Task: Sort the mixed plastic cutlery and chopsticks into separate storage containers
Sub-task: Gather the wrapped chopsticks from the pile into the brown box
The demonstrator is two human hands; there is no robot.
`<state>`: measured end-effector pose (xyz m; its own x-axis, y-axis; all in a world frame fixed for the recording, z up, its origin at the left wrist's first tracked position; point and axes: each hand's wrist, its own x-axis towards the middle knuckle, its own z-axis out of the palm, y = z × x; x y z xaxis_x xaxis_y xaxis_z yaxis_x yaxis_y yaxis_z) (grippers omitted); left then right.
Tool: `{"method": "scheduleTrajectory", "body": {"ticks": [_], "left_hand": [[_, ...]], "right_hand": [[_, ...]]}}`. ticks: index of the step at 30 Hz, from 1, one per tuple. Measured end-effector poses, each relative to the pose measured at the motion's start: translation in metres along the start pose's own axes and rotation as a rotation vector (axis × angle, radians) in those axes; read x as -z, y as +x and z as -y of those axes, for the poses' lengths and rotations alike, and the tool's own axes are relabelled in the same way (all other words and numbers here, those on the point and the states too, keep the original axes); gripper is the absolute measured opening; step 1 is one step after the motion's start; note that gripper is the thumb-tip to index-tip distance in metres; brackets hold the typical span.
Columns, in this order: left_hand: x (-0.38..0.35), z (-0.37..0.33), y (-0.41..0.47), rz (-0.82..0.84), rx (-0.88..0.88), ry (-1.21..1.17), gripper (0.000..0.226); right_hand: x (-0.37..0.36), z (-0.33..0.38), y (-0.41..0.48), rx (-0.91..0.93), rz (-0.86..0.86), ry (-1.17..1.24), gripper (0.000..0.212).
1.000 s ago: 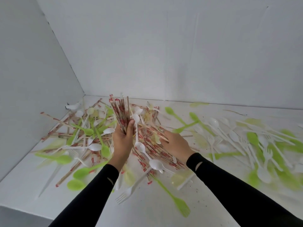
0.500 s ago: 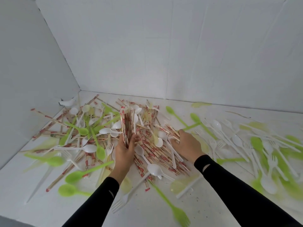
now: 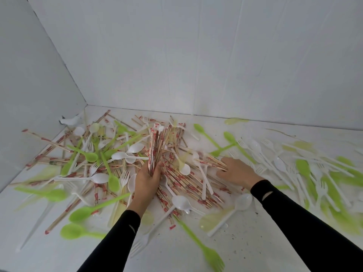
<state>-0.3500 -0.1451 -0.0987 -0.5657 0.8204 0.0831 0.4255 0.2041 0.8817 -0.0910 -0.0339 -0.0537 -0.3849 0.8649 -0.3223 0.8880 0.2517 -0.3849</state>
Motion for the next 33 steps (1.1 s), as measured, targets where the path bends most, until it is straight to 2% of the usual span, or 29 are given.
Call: {"method": "scheduleTrajectory", "body": {"ticks": [4,6,8,10,13,17,23,26,29,31,33], "left_hand": [[0.000,0.001,0.000,-0.002,0.012,-0.004,0.018],[-0.001,0.003,0.001,-0.002,0.008,-0.004,0.021],[-0.001,0.002,0.001,-0.003,0.007,-0.006,0.021],[-0.001,0.000,0.000,-0.008,0.000,-0.001,0.020],[-0.001,0.004,0.001,-0.005,0.003,-0.007,0.023],[-0.002,0.007,0.002,0.006,0.006,-0.027,0.020],[-0.003,0.008,0.003,0.001,-0.001,-0.007,0.016],[-0.003,0.006,0.003,-0.004,-0.018,0.020,0.016],[-0.003,0.008,0.003,-0.006,-0.023,0.019,0.017],[-0.004,0.009,0.003,-0.003,-0.010,0.001,0.016],[-0.004,0.008,0.003,-0.004,-0.009,-0.008,0.016]], "right_hand": [[0.013,-0.006,-0.001,0.060,-0.086,0.154,0.026],[0.015,-0.004,-0.001,0.090,-0.090,0.213,0.020],[0.012,0.003,-0.001,0.124,-0.025,0.159,0.014],[0.003,0.015,-0.001,0.135,0.025,0.107,0.018],[-0.015,0.035,0.001,0.093,-0.032,0.046,0.027],[-0.027,0.046,0.005,0.022,-0.104,-0.146,0.022],[-0.014,0.032,0.010,0.032,-0.093,-0.141,0.018],[-0.013,0.025,0.013,0.105,-0.077,-0.125,0.040],[-0.020,0.023,0.017,0.151,-0.063,-0.211,0.059],[-0.025,0.024,0.019,0.183,-0.078,-0.251,0.054],[-0.028,0.028,0.020,0.223,-0.129,-0.306,0.039]]}}
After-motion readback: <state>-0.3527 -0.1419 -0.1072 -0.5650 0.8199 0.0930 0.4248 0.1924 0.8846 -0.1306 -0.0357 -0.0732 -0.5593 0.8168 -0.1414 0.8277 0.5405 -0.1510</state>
